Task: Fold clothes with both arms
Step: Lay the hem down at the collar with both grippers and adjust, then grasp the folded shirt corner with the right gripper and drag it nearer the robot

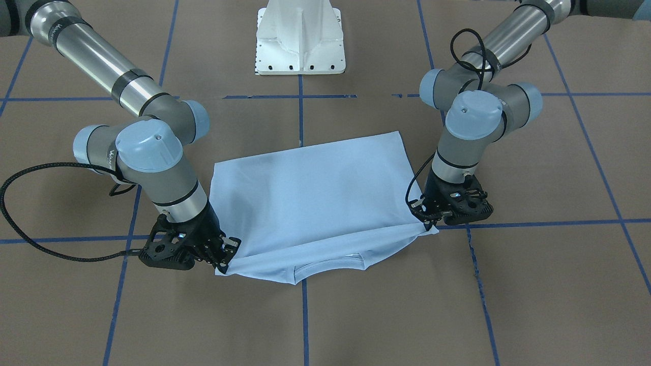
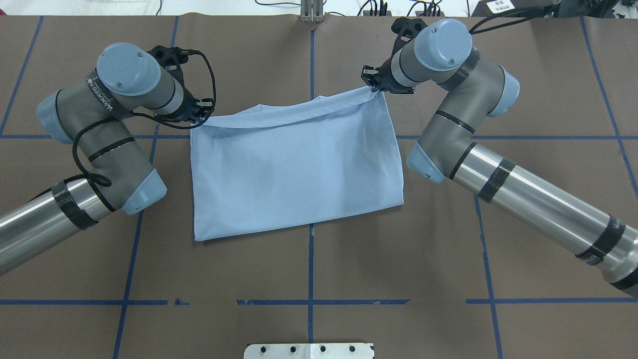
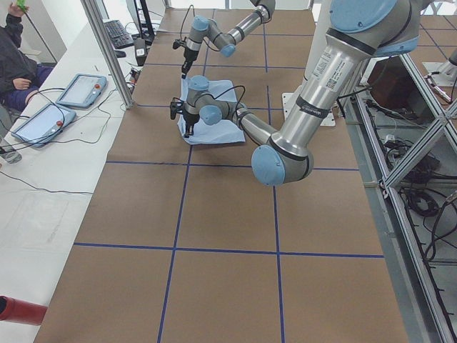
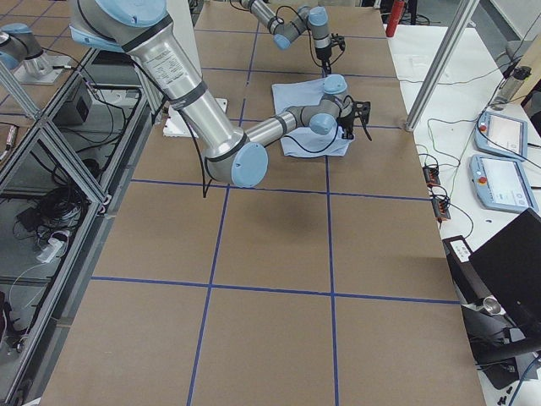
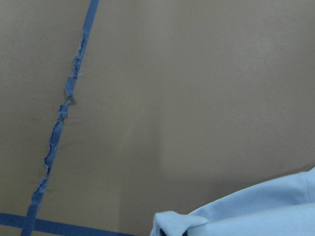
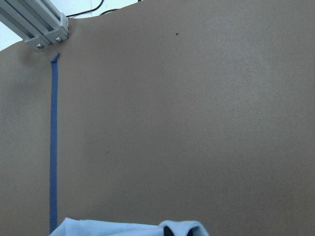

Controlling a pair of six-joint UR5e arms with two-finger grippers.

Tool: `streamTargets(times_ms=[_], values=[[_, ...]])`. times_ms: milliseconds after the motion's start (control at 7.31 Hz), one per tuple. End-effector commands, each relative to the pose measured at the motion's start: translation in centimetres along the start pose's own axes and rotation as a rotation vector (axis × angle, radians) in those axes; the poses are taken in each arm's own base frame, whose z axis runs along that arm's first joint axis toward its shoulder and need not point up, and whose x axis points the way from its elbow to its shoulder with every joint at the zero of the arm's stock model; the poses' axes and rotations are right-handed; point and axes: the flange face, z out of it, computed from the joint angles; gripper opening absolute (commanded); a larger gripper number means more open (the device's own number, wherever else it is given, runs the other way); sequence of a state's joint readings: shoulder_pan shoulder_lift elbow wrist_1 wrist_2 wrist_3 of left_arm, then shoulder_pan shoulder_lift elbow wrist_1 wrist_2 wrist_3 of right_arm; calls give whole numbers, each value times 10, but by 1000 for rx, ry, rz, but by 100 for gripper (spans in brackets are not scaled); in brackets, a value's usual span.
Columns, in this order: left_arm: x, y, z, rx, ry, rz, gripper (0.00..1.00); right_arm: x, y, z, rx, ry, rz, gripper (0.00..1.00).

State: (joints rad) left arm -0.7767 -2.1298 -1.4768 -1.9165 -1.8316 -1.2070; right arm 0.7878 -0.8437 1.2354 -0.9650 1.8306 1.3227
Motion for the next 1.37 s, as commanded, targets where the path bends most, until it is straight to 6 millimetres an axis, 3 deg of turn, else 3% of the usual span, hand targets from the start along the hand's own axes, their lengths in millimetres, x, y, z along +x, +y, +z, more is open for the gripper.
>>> streamTargets(times_ms=[0, 274, 411, 684, 821, 958, 1095, 1232], values=[[0, 0, 1, -1, -2, -4, 100, 2, 4, 2, -7, -1, -5, 100], [2, 0, -4, -1, 4, 2, 100, -6, 5, -10, -10, -29, -15, 100], [4, 0, -11, 1, 15, 3, 100, 4, 21, -30, -39, -58, -19, 100], [11, 2, -30, 15, 45, 4, 100, 65, 89, -60, -101, -79, -37, 100], [8, 3, -33, 19, 47, 3, 100, 92, 130, -62, -136, -58, -28, 100], [10, 3, -39, 24, 57, 5, 100, 106, 158, -64, -166, -45, -27, 99], [12, 3, -42, 29, 64, 7, 100, 105, 182, -56, -177, -35, -44, 99], [12, 3, -43, 30, 65, 6, 100, 104, 185, -53, -175, -33, -47, 93]])
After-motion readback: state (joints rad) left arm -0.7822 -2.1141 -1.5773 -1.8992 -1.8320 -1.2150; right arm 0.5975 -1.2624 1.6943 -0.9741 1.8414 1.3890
